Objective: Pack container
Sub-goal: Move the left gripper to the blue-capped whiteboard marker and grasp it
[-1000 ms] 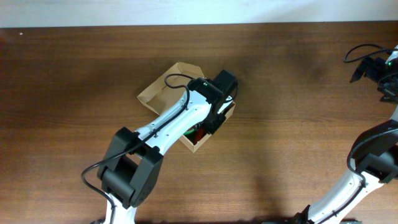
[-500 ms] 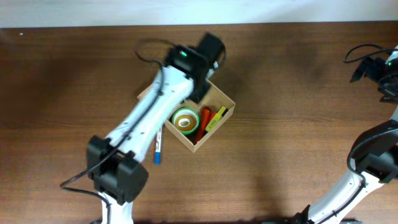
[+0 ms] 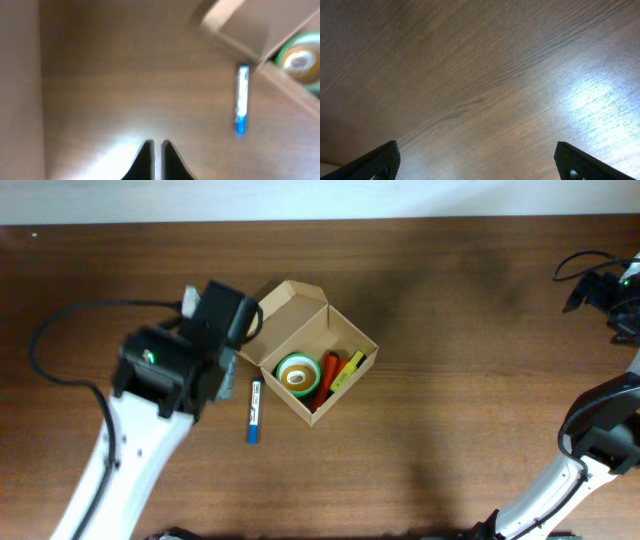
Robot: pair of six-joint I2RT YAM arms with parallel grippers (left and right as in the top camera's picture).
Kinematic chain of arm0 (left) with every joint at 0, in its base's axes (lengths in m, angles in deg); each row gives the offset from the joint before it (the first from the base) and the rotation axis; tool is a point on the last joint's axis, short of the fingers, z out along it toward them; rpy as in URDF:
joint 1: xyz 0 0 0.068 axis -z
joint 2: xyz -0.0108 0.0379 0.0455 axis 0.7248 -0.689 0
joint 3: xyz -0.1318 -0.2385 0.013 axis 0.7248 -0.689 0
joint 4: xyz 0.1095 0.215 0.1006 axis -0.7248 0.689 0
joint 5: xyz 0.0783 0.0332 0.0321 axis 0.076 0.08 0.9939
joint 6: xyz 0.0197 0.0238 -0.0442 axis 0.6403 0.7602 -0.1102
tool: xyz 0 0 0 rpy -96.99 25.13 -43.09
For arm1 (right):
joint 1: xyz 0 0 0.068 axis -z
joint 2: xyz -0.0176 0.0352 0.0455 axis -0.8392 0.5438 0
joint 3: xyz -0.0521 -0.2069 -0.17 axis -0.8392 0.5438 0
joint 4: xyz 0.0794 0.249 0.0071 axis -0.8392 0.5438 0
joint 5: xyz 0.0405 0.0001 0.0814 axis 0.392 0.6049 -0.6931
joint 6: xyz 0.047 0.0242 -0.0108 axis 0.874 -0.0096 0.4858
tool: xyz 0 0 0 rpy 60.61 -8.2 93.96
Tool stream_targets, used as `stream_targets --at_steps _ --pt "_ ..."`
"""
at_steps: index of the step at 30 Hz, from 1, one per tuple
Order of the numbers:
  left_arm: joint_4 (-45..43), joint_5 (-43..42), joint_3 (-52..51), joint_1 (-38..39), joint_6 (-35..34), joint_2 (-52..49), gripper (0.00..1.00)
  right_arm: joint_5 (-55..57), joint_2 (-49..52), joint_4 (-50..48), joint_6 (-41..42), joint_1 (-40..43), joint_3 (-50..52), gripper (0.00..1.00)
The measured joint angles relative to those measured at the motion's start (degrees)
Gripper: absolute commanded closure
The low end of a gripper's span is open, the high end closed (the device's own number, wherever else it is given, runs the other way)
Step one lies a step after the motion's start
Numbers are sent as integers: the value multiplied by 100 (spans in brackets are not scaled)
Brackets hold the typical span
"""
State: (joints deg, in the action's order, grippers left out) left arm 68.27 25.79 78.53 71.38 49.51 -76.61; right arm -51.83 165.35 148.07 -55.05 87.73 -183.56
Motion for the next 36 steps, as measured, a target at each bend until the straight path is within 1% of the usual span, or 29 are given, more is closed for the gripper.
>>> stream_targets --at_steps 1,2,3,4,5,7,9,13,17,20,21,27,30,31,32,36 --pt "-1228 -535 -1432 -57 -39 505 63 0 0 -15 0 0 0 1" --pt "-1829 -1086 -2367 -188 -28 723 63 0 0 -17 2 0 0 1" --pt "-1899 -1399 -2796 -269 -22 732 63 2 0 -7 2 0 0 1" --pt "-2743 -1871 -3414 -391 13 761 63 0 0 0 2 0 0 1" --pt "-3263 -2262 -3912 -472 35 730 64 4 0 -7 2 0 0 1" --pt "-3762 -2909 -4433 -599 35 599 64 2 0 -7 4 0 0 1" --pt "-4000 -3322 -4581 -730 31 339 64 2 0 -7 2 0 0 1" --pt "-4642 -3794 -4607 -756 11 -487 64 2 0 -7 0 0 0 1" --pt "-4953 -3947 -4601 -767 13 -1054 66 2 0 -7 2 0 0 1" --pt "-5007 -3928 -4612 -767 13 -1217 66 2 0 -7 4 0 0 1" --pt "-5018 -3928 -4612 -767 15 -1217 69 2 0 -7 2 0 0 1" --pt "-4990 -3923 -4588 -767 240 -1217 68 2 0 -7 2 0 0 1" --pt "-4701 -3847 -4085 -767 538 -1220 67 2 0 -4 2 0 0 1" --pt "-4660 -3807 -3923 -767 621 -1217 64 2 0 -4 4 0 0 1" --pt "-4592 -3740 -3790 -767 715 -1217 63 2 0 -4 2 0 0 1" --pt "-4339 -3364 -3689 -765 901 -1217 62 2 0 -4 0 0 0 1"
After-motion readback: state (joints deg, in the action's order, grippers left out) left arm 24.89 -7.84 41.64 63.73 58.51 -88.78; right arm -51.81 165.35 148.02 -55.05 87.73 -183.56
